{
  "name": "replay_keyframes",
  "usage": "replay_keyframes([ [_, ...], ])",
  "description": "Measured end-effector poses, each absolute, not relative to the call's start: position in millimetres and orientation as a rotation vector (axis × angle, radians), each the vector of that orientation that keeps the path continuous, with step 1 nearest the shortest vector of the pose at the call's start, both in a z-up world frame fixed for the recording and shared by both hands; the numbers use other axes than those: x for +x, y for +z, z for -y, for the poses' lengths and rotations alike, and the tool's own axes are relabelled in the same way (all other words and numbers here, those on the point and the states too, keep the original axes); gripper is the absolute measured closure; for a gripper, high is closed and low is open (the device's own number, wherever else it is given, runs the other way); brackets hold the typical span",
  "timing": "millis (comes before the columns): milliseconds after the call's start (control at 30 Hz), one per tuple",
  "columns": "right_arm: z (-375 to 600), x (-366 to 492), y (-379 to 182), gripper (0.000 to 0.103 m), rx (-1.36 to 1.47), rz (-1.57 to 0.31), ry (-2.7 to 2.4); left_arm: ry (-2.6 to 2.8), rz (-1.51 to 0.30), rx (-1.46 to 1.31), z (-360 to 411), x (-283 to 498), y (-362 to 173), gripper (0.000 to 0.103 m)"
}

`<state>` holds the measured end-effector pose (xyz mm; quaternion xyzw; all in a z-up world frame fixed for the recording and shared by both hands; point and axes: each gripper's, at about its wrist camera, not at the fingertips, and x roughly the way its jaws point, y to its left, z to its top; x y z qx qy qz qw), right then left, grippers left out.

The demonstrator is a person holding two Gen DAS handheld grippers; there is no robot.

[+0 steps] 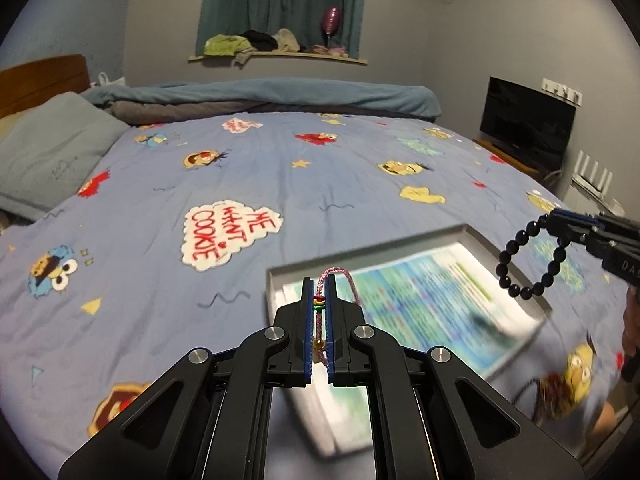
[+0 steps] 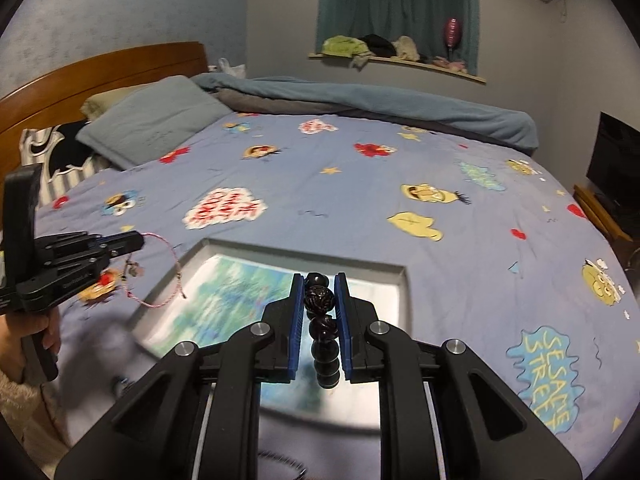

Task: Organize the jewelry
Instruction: 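Carry the pink bracelet and black bead bracelet over the grey tray with both tools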

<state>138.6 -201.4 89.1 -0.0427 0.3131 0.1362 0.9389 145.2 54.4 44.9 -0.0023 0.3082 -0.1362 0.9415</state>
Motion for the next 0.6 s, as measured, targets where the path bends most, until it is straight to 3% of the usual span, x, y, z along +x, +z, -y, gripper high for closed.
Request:
replay_keyframes([
  [600,211.7,220.3,33.9,0.088,-0.001,-0.768,0.245,-0.245,-0.804,0.058,-30.6,218.2,-7.5,0.097],
])
